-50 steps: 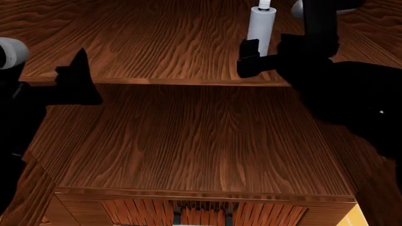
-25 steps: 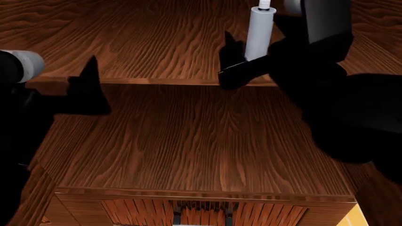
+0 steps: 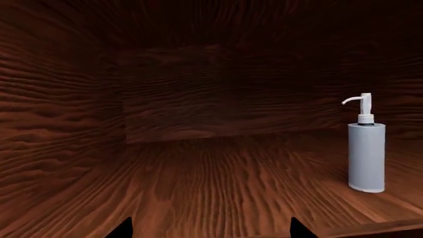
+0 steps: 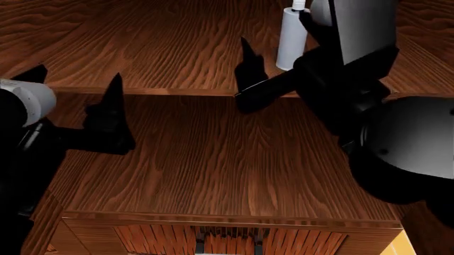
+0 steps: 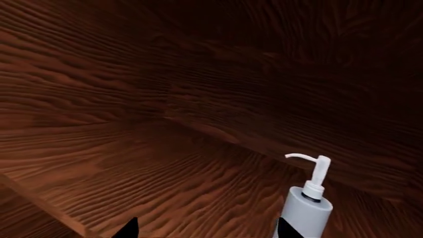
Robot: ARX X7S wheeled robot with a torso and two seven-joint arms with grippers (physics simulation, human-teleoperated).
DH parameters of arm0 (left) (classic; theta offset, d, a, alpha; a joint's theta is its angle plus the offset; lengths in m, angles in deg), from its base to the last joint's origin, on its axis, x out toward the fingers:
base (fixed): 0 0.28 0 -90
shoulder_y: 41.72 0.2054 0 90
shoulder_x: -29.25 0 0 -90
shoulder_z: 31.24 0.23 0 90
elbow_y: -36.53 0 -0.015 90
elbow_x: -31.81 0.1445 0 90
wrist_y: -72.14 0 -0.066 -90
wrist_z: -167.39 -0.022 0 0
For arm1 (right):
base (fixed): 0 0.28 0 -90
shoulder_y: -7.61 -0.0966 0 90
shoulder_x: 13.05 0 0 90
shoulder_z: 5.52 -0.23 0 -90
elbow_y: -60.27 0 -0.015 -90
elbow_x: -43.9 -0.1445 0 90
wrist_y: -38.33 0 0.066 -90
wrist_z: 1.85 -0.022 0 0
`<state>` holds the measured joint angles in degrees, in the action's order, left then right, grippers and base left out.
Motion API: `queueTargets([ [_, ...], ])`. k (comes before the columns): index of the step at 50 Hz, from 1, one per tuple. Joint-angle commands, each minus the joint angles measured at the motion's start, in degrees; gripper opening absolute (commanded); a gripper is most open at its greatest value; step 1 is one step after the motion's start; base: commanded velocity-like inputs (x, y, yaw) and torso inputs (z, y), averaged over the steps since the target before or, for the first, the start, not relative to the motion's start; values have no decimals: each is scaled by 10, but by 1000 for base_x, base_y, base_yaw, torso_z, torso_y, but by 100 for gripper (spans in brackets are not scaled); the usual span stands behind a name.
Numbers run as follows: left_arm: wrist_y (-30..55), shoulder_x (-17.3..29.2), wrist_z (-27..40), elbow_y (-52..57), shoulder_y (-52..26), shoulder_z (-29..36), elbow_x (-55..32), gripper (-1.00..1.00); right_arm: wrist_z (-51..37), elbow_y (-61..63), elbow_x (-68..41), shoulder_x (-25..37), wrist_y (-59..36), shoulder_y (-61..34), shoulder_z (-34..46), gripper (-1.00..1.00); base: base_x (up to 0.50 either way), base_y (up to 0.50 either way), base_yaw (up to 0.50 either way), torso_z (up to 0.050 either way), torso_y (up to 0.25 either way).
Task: Pick the soap dispenser from the counter and place it in the cabinet.
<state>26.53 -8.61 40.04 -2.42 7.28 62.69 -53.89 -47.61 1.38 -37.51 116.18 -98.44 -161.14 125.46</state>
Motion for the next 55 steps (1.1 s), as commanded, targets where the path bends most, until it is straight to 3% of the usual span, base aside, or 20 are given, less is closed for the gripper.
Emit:
queueTargets([
  [1, 2, 3, 20, 22, -10, 4, -20, 100, 4, 13, 2, 5, 1, 4, 1, 100, 0, 0, 0, 0, 0],
  [15, 7, 8, 50, 39, -42, 15, -54, 100, 2, 31, 3, 8, 4, 11, 3, 100, 0, 0, 0, 0, 0],
  [38, -9, 19, 40, 66, -1, -6, -44, 100, -49, 85, -36, 11, -15, -6, 6, 100, 0, 0, 0, 0, 0],
  [55, -14, 40, 66, 86, -25, -17, -86, 100, -102, 115, -95, 12, -32, -48, 3, 100, 0, 0, 0, 0, 0],
])
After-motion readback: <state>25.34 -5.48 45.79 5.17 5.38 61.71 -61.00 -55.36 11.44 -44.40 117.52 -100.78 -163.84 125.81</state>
